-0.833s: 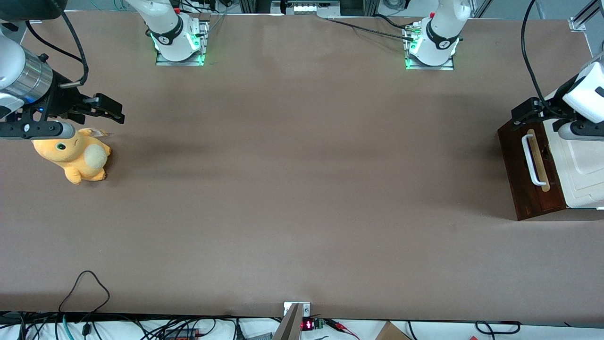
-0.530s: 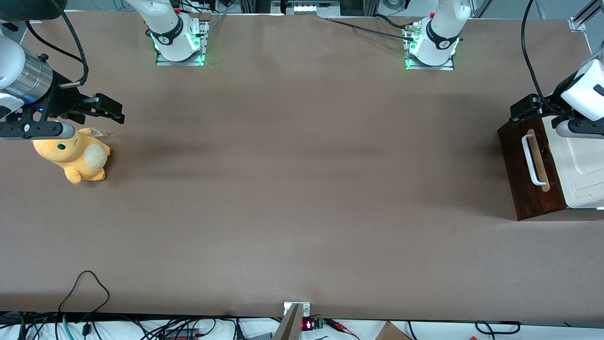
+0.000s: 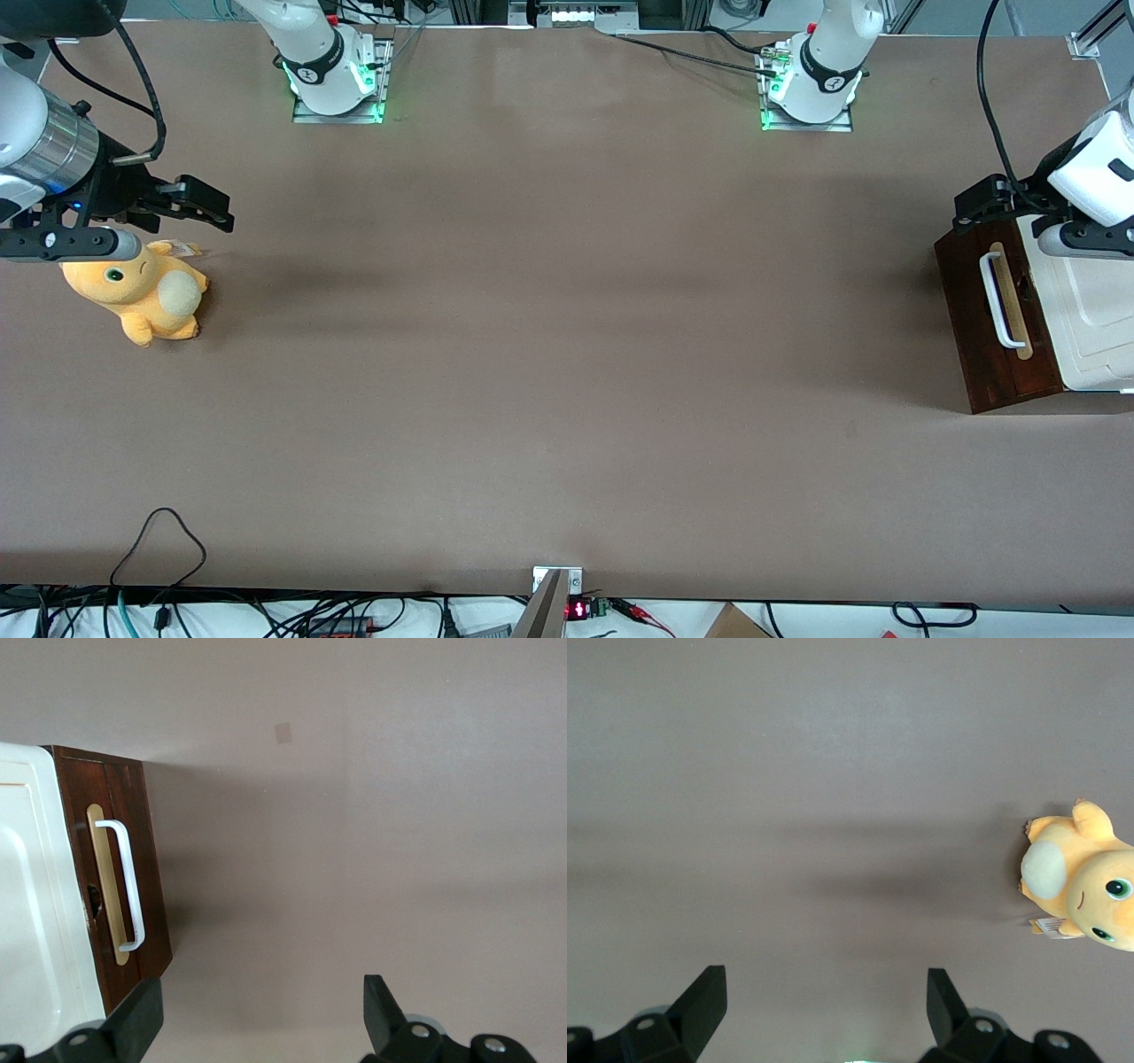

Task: Open lower drawer with left arm only

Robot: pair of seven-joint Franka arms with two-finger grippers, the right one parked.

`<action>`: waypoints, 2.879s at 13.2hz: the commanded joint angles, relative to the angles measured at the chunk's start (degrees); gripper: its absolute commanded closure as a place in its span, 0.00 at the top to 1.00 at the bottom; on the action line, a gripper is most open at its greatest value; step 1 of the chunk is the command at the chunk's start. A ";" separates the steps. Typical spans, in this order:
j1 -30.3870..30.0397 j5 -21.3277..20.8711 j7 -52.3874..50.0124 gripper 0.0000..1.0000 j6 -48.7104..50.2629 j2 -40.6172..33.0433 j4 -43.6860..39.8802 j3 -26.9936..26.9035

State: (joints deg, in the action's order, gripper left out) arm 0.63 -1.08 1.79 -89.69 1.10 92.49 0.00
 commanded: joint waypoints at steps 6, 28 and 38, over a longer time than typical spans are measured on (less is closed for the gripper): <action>-0.37 0.38 2.87 1.00 1.27 0.57 -0.73 -0.26; 2.09 -69.31 -46.42 1.00 2.68 20.07 30.73 14.95; 2.18 -80.48 -51.10 0.93 3.29 28.26 29.68 9.23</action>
State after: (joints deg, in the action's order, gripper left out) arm 2.33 -80.05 -48.43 -87.40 28.12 123.30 9.71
